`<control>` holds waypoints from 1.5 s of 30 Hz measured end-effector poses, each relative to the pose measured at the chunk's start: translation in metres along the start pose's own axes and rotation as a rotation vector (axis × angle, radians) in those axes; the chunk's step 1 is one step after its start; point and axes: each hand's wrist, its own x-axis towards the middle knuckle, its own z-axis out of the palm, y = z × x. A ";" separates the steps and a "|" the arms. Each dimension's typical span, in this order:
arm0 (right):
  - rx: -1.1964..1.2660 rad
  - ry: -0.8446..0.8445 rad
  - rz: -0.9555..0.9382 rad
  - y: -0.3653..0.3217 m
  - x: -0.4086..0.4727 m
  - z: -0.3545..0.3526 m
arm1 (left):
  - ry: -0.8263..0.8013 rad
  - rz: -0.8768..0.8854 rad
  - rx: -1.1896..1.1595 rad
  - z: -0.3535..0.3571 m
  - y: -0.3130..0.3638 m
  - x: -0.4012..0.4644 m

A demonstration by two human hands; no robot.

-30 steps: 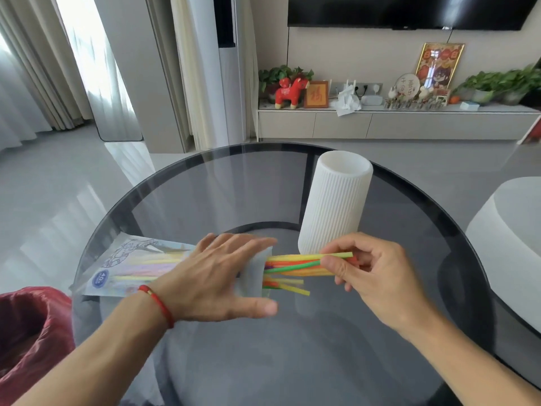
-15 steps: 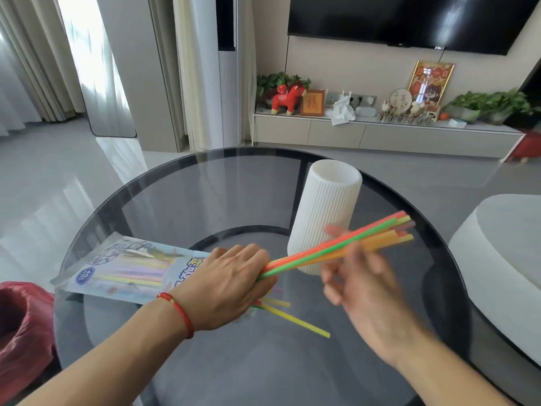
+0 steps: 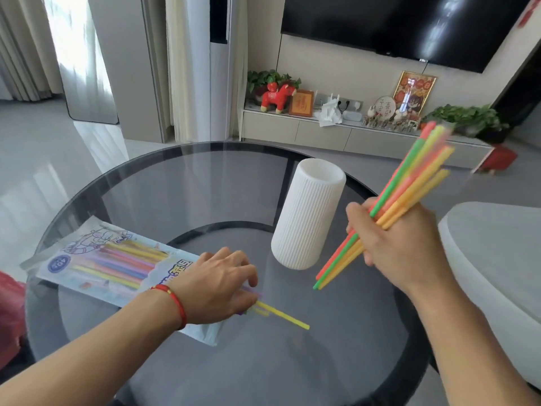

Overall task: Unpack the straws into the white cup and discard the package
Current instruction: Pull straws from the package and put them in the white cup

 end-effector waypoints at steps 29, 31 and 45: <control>0.371 0.389 0.111 -0.040 0.078 -0.004 | 0.061 -0.022 -0.147 0.008 -0.008 0.005; 0.354 0.377 0.125 -0.039 0.080 -0.001 | 0.064 -0.021 -0.154 0.008 -0.008 0.005; 0.464 0.360 0.183 -0.036 0.089 -0.003 | 0.036 -0.020 -0.139 0.004 -0.007 0.004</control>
